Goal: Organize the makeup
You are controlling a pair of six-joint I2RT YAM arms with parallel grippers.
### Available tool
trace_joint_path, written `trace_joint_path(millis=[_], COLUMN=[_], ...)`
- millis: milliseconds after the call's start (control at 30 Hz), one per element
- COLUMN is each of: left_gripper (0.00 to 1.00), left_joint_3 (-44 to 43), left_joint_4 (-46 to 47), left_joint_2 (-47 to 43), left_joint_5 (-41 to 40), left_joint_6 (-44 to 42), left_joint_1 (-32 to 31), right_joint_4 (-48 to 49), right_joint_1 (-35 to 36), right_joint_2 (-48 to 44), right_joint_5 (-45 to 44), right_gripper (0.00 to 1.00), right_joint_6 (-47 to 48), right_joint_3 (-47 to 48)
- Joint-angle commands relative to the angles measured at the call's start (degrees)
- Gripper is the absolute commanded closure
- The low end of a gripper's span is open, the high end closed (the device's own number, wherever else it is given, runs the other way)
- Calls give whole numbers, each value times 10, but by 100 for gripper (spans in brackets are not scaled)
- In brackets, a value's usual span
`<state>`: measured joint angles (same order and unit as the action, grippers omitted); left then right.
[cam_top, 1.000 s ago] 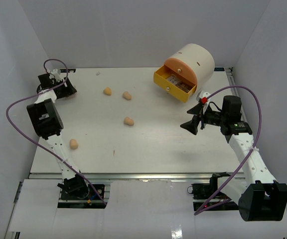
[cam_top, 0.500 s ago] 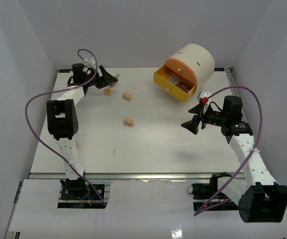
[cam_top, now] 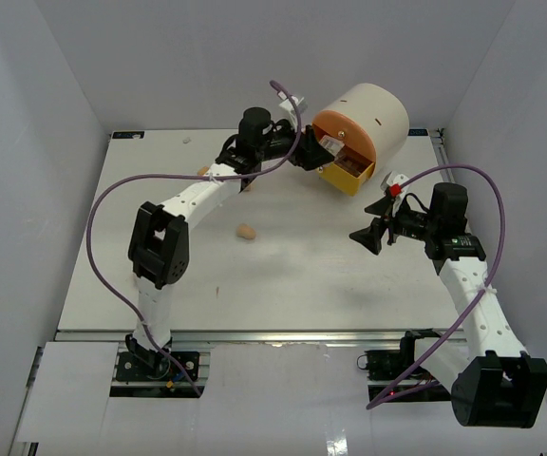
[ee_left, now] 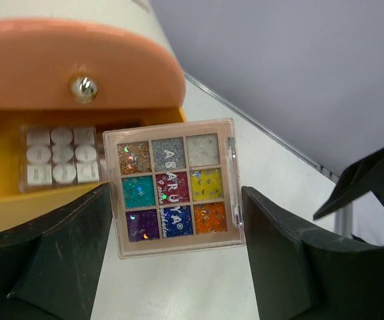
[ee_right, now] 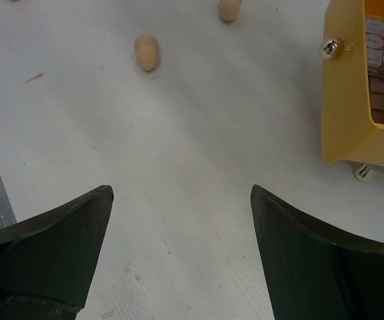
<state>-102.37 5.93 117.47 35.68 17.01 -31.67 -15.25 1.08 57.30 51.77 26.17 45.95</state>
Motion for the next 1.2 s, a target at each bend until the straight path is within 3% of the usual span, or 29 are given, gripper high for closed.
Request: trace_joint_path(millis=[0,167,333,533,700,833,900,1067,1167], left_gripper=[86,86,77,67,51,24,16,4,2], left_joint_3=[-71,-148,-202,-167,-121,-116,-117,-124,-123], left_joint_4=[7,6,21,51,75,73,70,61,60], left_joint_2=[5,79,131,132,114,111,111,107,95], left_joint_5=[-122,-217,-274,-303,-313,-310,-305,-288,-274], left_joint_6=[-91,-142,-193,-196,-196,-195,-194,-191,-187], left_joint_1=[-31,-63,-80,-81,-81,-81,-81,-81,-81], right_joint_4=[12,12,13,13,13,13,12,12,12], right_joint_1=[-4,-4,-4,-4,-4,-5,-4,-21,-21], right_joint_2=[-11,-9,-11,-11,-10,-10,-10,-9,-9], right_joint_5=[10,7,10,12,14,14,14,17,20], right_gripper=[10,10,10,10,10,10,10,10,10], right_joint_6=[6,6,6,6,6,6,6,6,6], right_joint_3=[-3,-2,-3,-3,-2,-3,-3,-3,-3])
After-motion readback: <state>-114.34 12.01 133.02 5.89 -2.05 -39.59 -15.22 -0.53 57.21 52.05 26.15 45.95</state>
